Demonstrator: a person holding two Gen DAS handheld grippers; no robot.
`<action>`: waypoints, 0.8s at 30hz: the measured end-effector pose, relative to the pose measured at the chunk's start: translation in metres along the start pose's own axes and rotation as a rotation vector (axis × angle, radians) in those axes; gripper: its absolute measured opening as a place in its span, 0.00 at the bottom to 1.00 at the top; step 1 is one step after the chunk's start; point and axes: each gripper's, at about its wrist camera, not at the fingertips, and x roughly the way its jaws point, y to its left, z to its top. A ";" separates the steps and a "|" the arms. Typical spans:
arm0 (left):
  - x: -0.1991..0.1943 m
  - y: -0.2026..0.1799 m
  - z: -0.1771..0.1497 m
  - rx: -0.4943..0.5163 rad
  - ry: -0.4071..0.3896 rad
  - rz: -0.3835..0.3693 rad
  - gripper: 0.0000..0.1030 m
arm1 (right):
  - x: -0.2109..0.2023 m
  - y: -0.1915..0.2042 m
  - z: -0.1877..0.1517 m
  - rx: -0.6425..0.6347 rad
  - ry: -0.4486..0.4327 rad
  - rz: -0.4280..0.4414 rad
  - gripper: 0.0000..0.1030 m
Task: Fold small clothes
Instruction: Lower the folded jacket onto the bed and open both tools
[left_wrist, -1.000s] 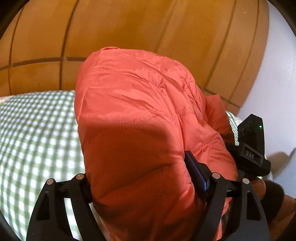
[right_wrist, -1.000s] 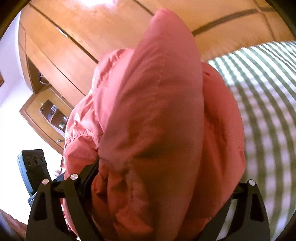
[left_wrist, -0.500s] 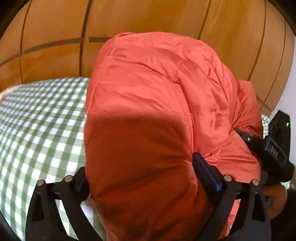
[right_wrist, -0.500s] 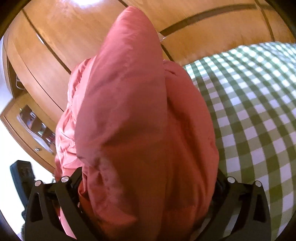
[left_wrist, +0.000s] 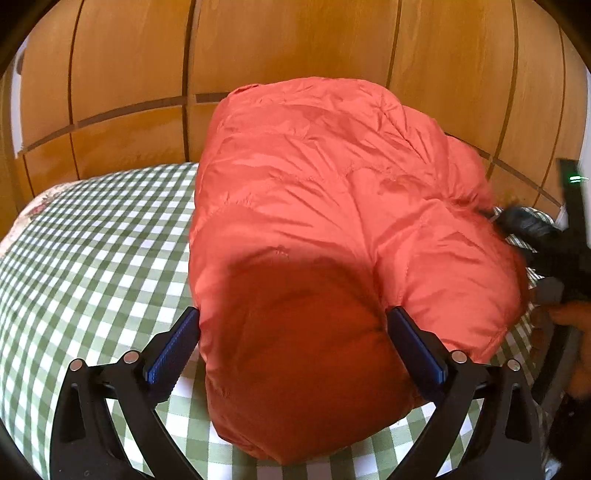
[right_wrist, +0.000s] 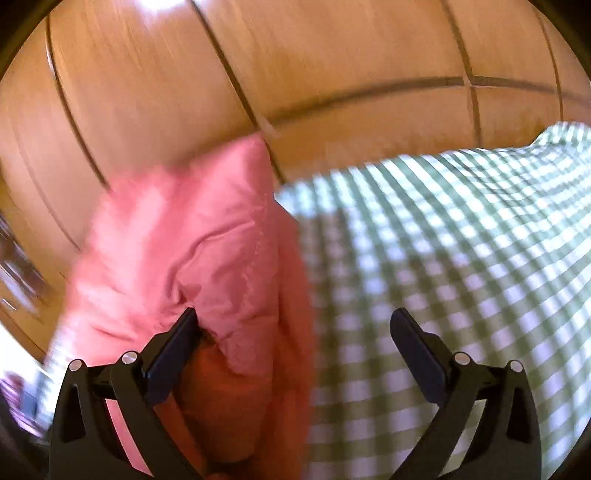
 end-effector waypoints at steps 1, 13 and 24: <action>0.005 0.004 0.004 0.002 0.005 -0.005 0.96 | 0.008 -0.004 0.000 0.001 0.002 -0.004 0.98; -0.040 -0.014 -0.010 0.122 -0.076 0.127 0.96 | -0.070 0.008 -0.020 -0.020 -0.137 -0.005 0.98; -0.068 -0.011 -0.062 0.020 -0.056 0.173 0.97 | -0.132 0.047 -0.111 -0.266 -0.171 -0.063 0.98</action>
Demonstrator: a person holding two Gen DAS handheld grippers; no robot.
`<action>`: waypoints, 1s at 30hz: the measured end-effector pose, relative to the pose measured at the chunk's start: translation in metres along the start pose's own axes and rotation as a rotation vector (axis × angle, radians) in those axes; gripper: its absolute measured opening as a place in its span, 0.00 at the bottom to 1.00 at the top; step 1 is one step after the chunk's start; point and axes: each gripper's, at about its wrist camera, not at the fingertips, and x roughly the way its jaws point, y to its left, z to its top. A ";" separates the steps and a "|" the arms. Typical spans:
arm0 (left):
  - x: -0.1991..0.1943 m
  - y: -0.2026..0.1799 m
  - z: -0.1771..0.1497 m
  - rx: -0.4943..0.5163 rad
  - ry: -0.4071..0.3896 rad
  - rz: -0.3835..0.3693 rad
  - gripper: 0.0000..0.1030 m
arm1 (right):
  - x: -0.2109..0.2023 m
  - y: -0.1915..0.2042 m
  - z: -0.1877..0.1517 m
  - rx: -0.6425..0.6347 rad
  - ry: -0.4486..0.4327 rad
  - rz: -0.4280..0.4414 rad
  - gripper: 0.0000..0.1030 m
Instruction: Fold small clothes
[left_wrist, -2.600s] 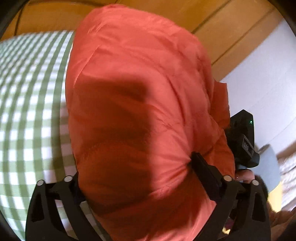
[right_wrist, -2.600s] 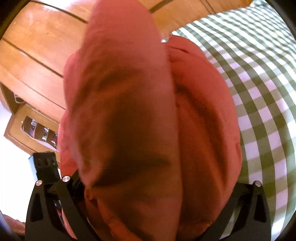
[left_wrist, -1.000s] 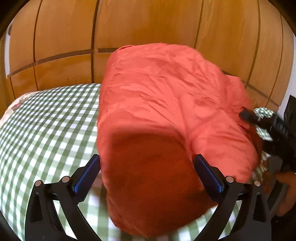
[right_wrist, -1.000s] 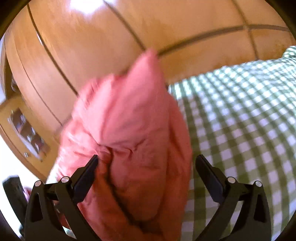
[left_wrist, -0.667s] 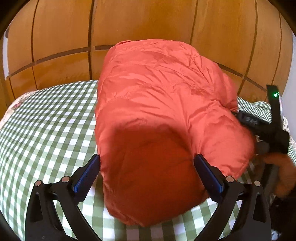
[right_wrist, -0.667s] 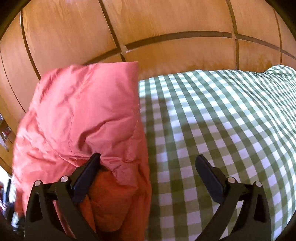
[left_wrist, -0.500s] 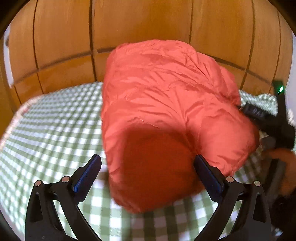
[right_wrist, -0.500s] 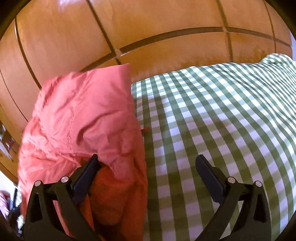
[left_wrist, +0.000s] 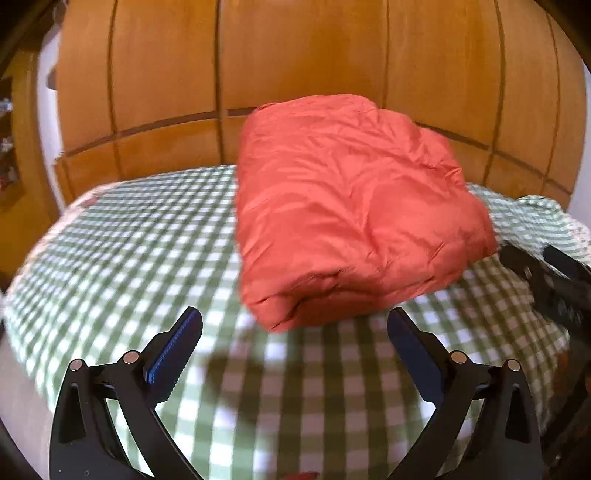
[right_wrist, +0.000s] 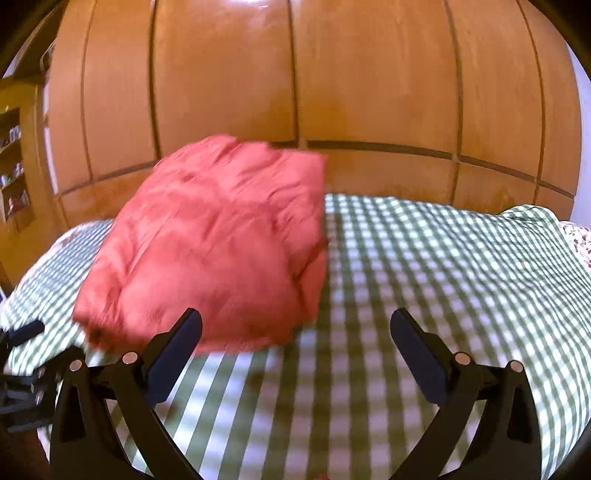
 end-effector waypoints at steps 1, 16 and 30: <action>-0.004 -0.002 -0.004 0.011 -0.009 0.048 0.97 | 0.000 0.001 -0.006 -0.001 0.010 0.001 0.98; -0.047 0.010 -0.022 -0.074 -0.070 0.123 0.97 | -0.055 0.014 -0.029 -0.019 -0.034 0.003 0.98; -0.058 0.013 -0.023 -0.082 -0.097 0.103 0.97 | -0.058 0.018 -0.029 -0.028 -0.038 0.007 0.98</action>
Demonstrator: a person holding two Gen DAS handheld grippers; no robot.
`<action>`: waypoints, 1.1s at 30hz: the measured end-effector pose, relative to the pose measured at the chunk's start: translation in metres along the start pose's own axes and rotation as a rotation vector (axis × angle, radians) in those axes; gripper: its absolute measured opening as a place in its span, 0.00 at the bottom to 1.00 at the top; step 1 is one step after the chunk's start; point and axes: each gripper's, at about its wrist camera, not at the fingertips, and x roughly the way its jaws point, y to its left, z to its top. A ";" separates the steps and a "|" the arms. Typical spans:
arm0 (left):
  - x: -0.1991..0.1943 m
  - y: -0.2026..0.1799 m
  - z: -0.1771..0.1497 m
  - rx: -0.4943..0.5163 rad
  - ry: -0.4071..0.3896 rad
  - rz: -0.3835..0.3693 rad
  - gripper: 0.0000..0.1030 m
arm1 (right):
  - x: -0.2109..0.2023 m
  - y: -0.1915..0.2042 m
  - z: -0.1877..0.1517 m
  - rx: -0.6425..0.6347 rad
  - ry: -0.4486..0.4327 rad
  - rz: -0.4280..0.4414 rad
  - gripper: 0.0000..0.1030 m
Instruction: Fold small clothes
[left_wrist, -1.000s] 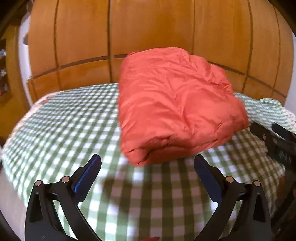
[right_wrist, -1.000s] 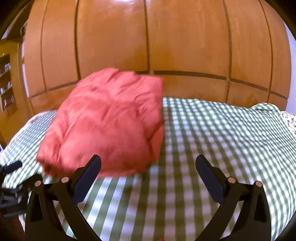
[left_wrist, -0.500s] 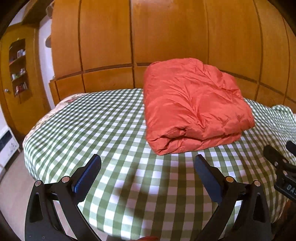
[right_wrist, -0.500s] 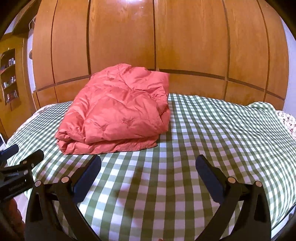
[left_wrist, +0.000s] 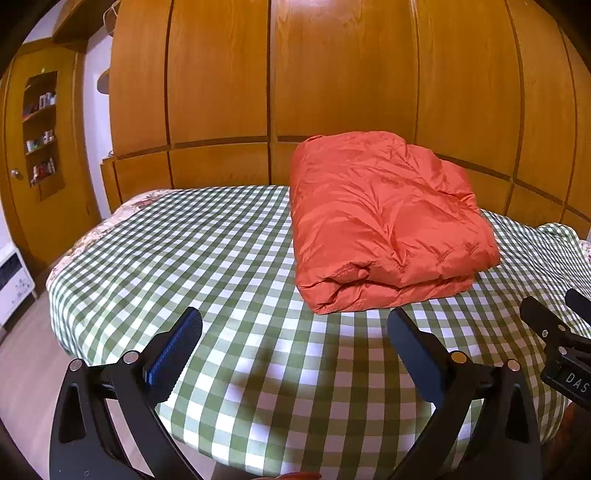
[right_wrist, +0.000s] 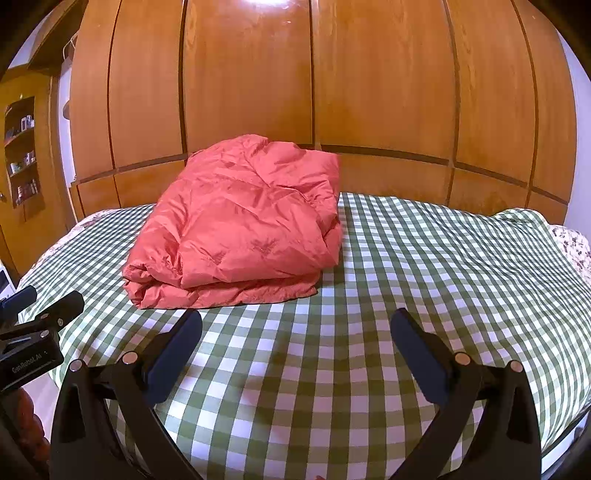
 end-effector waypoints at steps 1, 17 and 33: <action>0.001 -0.001 0.000 0.002 0.003 -0.002 0.97 | 0.001 0.000 0.000 0.000 0.002 0.000 0.98; 0.003 -0.005 -0.002 0.014 0.013 -0.012 0.97 | 0.004 0.000 -0.001 0.000 0.014 0.003 0.98; 0.004 -0.005 -0.002 0.014 0.017 -0.014 0.97 | 0.005 0.000 -0.002 0.010 0.018 0.002 0.98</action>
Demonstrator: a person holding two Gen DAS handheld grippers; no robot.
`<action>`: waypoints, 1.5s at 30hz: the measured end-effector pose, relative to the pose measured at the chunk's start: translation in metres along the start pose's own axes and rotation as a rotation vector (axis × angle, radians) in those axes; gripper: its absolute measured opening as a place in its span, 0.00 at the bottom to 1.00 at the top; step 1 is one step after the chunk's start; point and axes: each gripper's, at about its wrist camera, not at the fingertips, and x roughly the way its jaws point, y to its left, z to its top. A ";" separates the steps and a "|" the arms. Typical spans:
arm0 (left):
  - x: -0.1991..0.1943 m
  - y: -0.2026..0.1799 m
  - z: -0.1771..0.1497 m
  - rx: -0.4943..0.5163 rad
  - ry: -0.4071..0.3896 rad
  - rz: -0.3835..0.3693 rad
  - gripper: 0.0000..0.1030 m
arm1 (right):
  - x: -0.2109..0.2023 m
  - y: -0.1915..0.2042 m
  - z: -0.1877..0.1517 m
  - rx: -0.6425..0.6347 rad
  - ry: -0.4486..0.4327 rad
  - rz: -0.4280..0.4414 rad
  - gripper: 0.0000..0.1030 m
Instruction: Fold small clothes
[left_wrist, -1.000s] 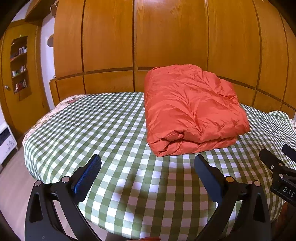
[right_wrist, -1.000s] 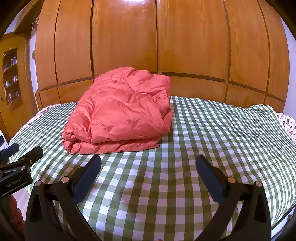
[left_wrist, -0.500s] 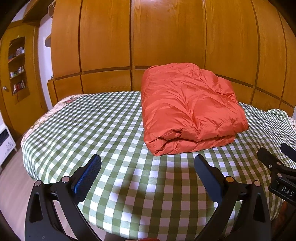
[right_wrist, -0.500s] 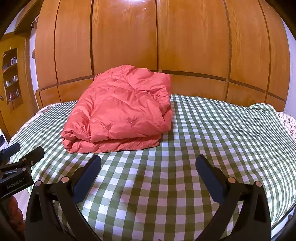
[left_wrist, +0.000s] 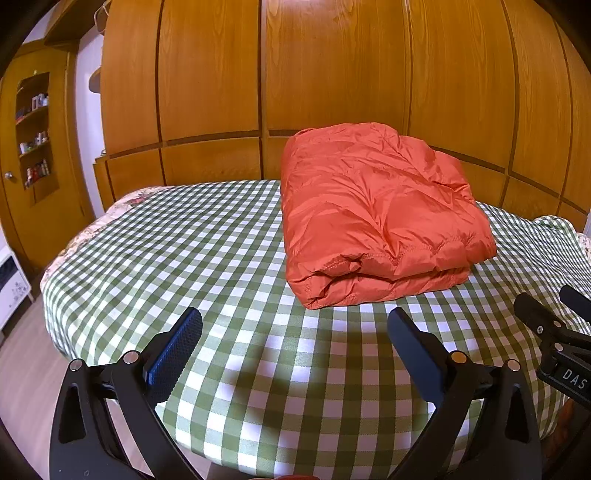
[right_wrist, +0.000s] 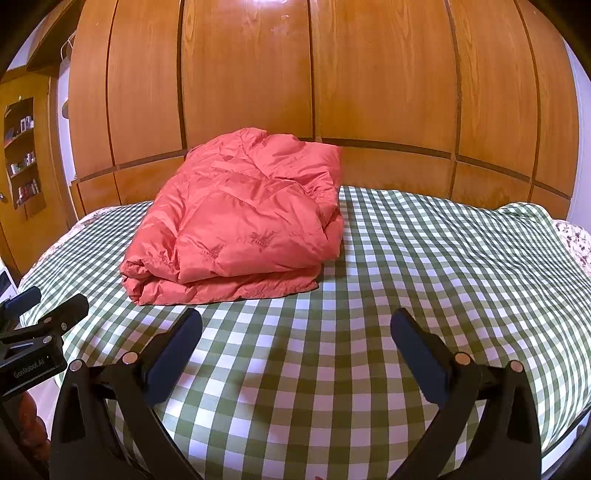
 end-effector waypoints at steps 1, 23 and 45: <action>0.000 0.000 0.000 0.000 0.000 0.000 0.97 | 0.000 0.000 0.000 0.000 0.000 0.000 0.98; 0.000 -0.005 -0.004 0.016 0.000 -0.020 0.97 | 0.003 0.001 0.000 0.002 0.006 0.001 0.98; 0.006 -0.002 -0.004 0.003 0.026 -0.031 0.97 | 0.008 -0.003 -0.005 0.001 0.026 0.011 0.98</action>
